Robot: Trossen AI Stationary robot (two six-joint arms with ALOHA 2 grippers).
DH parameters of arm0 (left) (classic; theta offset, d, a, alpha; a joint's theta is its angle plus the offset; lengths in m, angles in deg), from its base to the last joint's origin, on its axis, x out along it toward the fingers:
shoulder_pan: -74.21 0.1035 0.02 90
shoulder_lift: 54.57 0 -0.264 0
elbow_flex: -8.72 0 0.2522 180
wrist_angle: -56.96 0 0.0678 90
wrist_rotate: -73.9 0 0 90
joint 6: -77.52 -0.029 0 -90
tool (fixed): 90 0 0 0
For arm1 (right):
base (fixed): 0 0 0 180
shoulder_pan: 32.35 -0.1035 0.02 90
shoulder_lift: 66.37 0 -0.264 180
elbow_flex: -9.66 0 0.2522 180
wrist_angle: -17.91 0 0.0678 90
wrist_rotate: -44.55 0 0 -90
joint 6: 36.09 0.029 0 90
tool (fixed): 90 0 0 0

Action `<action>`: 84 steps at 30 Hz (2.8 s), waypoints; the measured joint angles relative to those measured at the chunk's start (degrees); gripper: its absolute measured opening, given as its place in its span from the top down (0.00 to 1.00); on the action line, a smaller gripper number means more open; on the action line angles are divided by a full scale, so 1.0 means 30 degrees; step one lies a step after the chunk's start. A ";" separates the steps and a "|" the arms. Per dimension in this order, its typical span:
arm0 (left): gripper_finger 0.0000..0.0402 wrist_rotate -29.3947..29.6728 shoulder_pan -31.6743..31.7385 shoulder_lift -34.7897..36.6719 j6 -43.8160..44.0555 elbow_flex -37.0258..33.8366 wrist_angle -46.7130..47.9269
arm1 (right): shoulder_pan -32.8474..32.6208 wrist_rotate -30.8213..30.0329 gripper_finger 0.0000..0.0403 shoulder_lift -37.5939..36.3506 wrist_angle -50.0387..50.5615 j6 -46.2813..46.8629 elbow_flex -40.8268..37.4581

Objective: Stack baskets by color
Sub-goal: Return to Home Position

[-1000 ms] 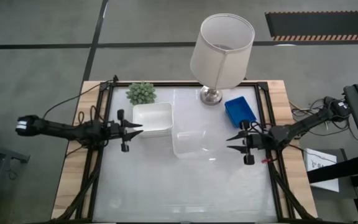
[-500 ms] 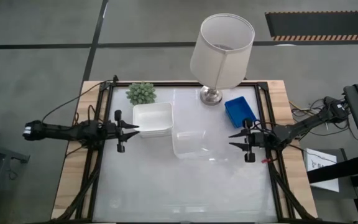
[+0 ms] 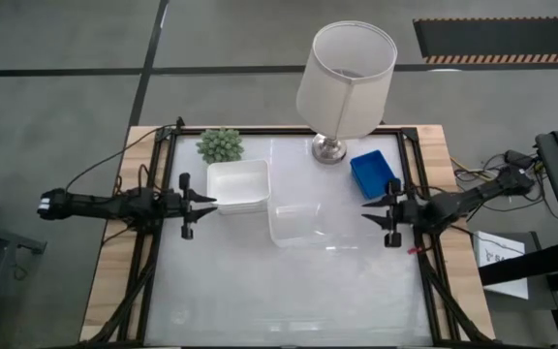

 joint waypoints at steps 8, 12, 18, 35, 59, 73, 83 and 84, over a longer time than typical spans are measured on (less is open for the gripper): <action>0.79 -0.0036 0.0000 -0.0051 0.0146 -0.0015 0.0452 | 0.0000 -0.0580 0.74 -0.2212 0.2106 -0.0326 -0.0007; 0.79 -0.0050 0.0000 -0.0094 0.0452 -0.0022 0.0765 | 0.0000 -0.0630 0.74 -0.3727 0.3305 -0.0658 -0.0007; 0.79 -0.0057 -0.0001 -0.0048 0.0453 -0.0029 0.0977 | 0.0000 -0.1252 0.74 -0.3821 0.4176 -0.1229 0.0240; 0.79 -0.0691 -0.0001 -0.0349 0.1472 -0.0029 0.0726 | 0.0000 -0.2675 0.74 -0.3794 0.4940 -0.0826 -0.0379; 0.79 -0.0684 -0.0005 -0.0411 0.1355 -0.0036 0.0643 | 0.0000 -0.4020 0.73 -0.3398 0.5020 -0.0039 -0.0393; 0.79 -0.0677 -0.0007 -0.0444 0.1333 -0.0036 0.0655 | 0.0000 -0.4016 0.73 -0.3395 0.5035 -0.0027 -0.0403; 0.79 -0.0677 -0.0007 -0.0445 0.1334 -0.0036 0.0648 | 0.0000 -0.4014 0.73 -0.3395 0.5042 0.0002 -0.0408; 0.79 -0.0677 -0.0007 -0.0439 0.1339 -0.0036 0.0656 | 0.0000 -0.4011 0.73 -0.3395 0.5042 -0.0009 -0.0408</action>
